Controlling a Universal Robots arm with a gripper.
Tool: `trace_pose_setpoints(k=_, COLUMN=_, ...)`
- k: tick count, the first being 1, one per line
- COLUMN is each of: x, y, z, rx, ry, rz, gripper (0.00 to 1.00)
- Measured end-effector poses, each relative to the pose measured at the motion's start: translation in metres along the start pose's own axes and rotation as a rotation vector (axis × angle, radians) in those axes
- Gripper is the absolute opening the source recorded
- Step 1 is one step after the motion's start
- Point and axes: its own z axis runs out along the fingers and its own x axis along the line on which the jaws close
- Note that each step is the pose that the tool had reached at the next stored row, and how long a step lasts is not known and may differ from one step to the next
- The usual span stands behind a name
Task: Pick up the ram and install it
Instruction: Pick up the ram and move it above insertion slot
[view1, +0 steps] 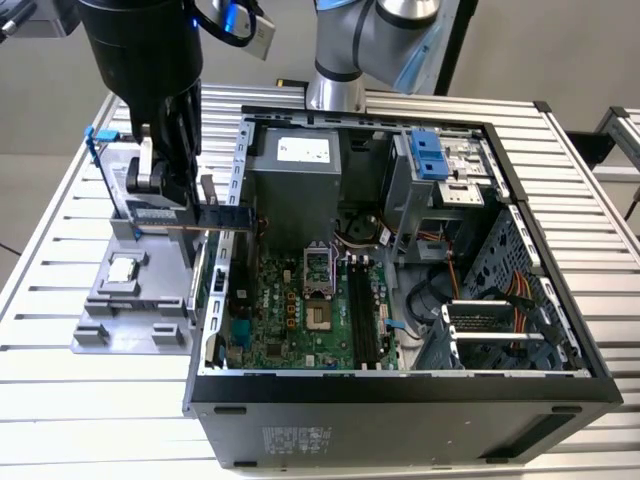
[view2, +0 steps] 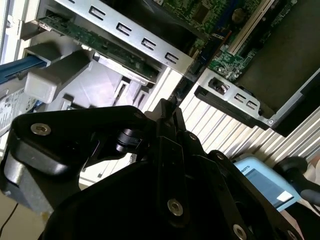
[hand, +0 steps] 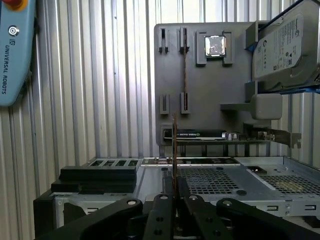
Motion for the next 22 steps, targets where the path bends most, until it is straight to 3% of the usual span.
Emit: trace_pose_setpoints(k=22, x=-0.0005, y=-0.0123, z=0.0, rx=0.0, ry=0.0, rz=0.0, gripper=0.0)
